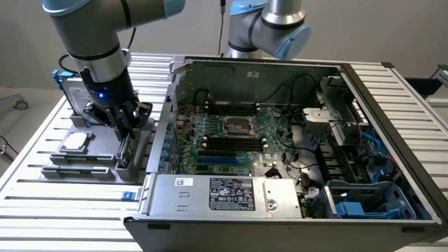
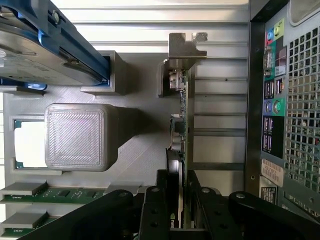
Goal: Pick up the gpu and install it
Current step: 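Pick up the gpu and move the gpu toward the slot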
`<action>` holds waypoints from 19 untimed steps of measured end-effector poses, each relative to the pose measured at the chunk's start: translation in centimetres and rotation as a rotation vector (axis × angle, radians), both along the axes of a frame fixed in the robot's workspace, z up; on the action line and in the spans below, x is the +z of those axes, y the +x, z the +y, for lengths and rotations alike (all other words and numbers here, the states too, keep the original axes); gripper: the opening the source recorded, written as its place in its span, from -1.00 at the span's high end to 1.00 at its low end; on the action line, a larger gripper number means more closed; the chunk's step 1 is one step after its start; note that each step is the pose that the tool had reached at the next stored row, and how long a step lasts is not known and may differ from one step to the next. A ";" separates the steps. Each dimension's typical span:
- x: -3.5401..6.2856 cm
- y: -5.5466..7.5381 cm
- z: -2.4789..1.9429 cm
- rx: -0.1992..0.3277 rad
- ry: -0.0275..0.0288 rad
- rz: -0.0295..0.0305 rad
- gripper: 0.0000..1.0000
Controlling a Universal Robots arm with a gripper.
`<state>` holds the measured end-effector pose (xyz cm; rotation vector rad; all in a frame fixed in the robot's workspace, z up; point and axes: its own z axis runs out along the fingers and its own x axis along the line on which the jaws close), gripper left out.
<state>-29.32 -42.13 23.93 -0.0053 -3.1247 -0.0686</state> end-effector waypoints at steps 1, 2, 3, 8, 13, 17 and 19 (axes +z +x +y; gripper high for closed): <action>0.00 0.0 0.00 0.000 0.0000 0.0000 0.47; 0.00 0.0 0.00 0.000 0.0000 0.0000 0.47; 0.00 0.0 0.00 0.000 0.0000 0.0000 0.47; 0.00 0.0 0.00 0.000 0.0000 0.0000 0.47; 0.04 0.0 0.00 0.000 0.0003 -0.0003 0.47; 0.58 0.0 0.00 0.000 0.0007 0.0000 0.47; 1.00 0.0 0.00 0.000 0.0011 0.0000 0.47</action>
